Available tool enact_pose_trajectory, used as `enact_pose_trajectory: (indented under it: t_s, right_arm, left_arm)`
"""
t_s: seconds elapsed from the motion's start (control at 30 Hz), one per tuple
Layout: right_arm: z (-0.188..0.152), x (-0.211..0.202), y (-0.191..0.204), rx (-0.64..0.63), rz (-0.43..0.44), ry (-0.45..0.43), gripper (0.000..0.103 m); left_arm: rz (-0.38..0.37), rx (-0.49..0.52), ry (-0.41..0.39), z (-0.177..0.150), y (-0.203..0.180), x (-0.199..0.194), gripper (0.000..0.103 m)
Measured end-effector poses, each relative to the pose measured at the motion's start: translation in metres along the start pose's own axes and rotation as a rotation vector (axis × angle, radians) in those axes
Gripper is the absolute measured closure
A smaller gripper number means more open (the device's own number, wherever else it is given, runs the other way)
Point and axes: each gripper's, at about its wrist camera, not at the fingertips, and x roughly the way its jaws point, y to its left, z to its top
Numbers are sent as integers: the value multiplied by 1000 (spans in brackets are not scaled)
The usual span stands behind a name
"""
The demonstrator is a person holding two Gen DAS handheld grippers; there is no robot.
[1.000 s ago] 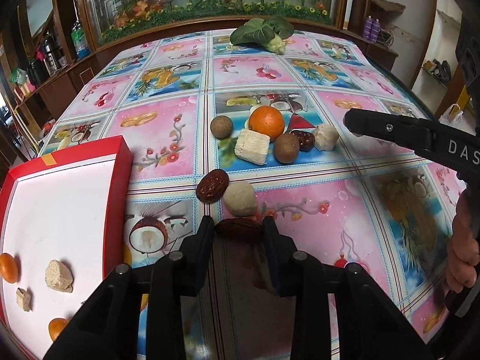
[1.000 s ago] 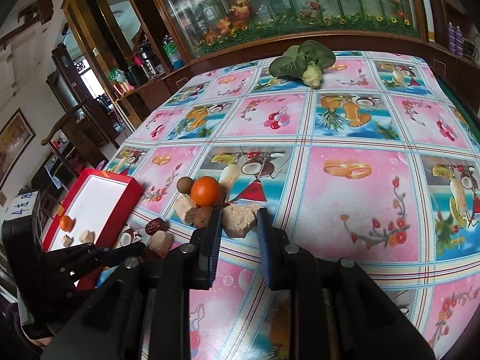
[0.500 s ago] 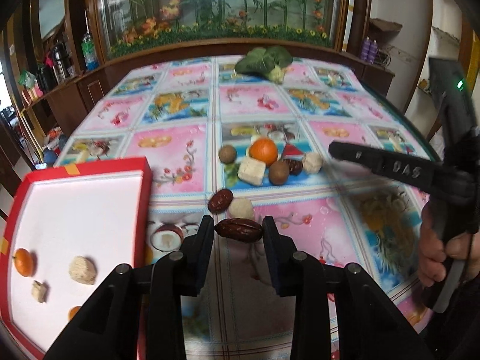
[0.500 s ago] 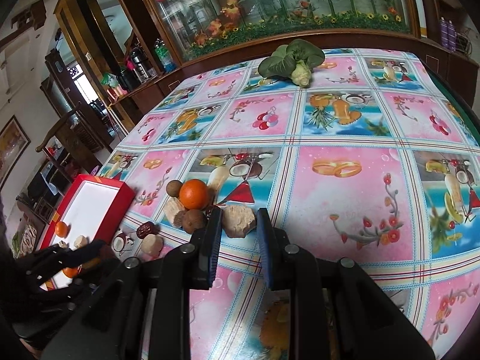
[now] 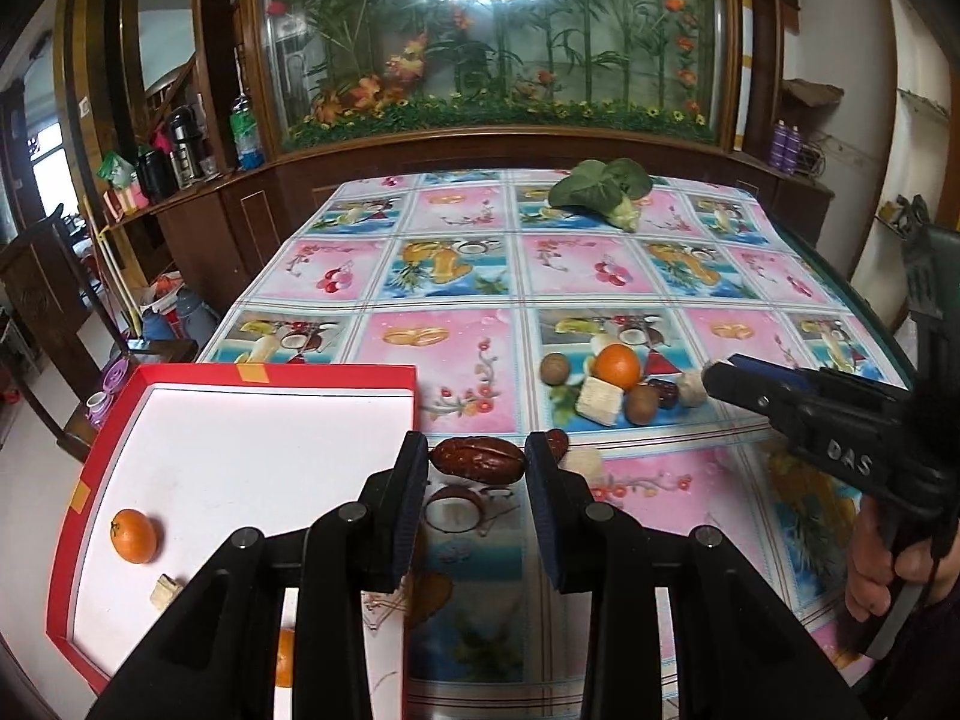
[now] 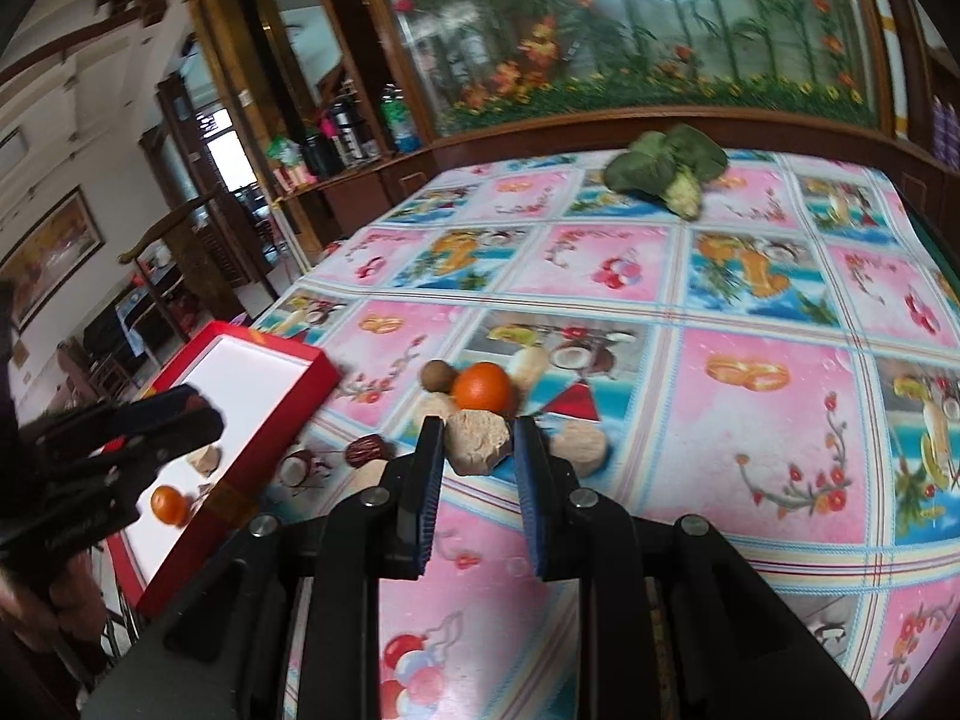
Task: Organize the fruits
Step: 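Carry the red date and beige cake into the white tray and release both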
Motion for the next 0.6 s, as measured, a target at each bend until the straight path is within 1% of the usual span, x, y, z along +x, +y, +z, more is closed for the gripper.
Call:
enact_pose_trajectory:
  t_s: [0.13, 0.6]
  right_arm:
    - [-2, 0, 8, -38, 0, -2, 77]
    - [-5, 4, 10, -57, -29, 7, 77]
  left_arm:
    - [18, -2, -5, -1, 3, 0, 71]
    - [41, -4, -20, -3, 8, -3, 70]
